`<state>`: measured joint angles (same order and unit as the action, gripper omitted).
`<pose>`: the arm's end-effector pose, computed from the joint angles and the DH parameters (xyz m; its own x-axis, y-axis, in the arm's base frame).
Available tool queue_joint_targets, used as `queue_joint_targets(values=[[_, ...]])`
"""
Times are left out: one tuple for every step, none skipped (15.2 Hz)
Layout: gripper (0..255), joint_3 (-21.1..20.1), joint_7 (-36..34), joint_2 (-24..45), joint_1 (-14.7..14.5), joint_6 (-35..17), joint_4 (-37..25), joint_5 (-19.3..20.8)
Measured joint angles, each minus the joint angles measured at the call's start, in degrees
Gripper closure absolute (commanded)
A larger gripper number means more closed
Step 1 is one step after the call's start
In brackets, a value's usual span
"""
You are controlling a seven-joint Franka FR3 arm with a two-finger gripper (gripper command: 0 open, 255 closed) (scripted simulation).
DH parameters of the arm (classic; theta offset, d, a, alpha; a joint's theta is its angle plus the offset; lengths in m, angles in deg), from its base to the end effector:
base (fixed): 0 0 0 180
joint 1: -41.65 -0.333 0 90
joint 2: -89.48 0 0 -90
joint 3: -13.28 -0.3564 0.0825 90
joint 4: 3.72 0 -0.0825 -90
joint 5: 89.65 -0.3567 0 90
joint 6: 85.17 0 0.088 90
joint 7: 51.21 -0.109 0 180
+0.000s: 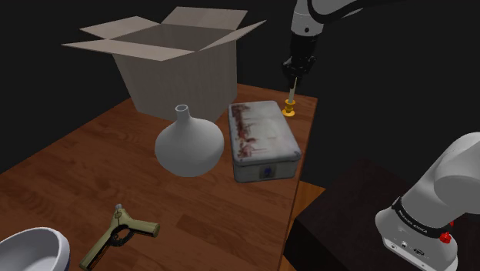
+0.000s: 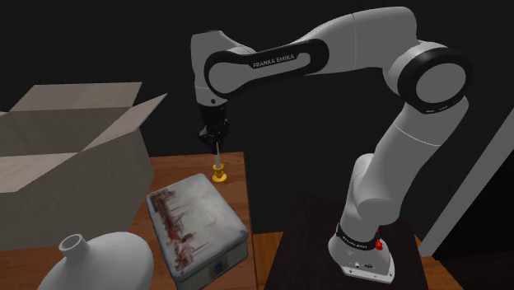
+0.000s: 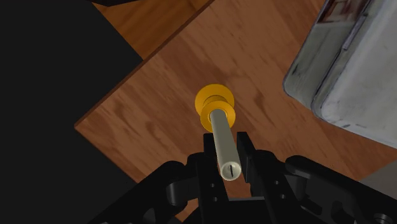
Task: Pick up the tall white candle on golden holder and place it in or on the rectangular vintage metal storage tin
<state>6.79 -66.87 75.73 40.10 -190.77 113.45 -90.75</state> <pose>0.4486 0.0704 0.5899 0.9894 -0.1400 0.0375 -0.1400 -0.9901 -0.0020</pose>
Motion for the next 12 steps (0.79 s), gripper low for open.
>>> queue_joint_targets(values=[[255,0.0,0.0,0.0,0.0,0.0,0.0,0.0],[255,0.0,0.0,0.0,0.0,0.0,0.0,0.0],[255,0.0,0.0,0.0,0.0,0.0,0.0,0.0],[255,0.01,0.0,-0.03,0.0,0.32,-0.28,0.0],[255,0.06,0.08,-0.01,0.04,0.9,-0.88,0.01],[255,0.07,0.08,0.14,0.06,1.64,-1.79,0.04],[255,0.03,0.0,0.02,0.02,2.32,-2.35,0.02],[255,0.06,0.04,0.15,0.04,3.04,-3.21,0.04],[255,0.03,-0.02,0.18,0.03,3.62,-3.81,0.04],[255,0.08,0.04,0.15,0.06,4.58,-4.76,0.05],[255,0.13,0.1,0.18,0.09,5.37,-5.58,0.06],[255,0.09,0.01,0.32,0.07,6.14,-6.48,0.07]])
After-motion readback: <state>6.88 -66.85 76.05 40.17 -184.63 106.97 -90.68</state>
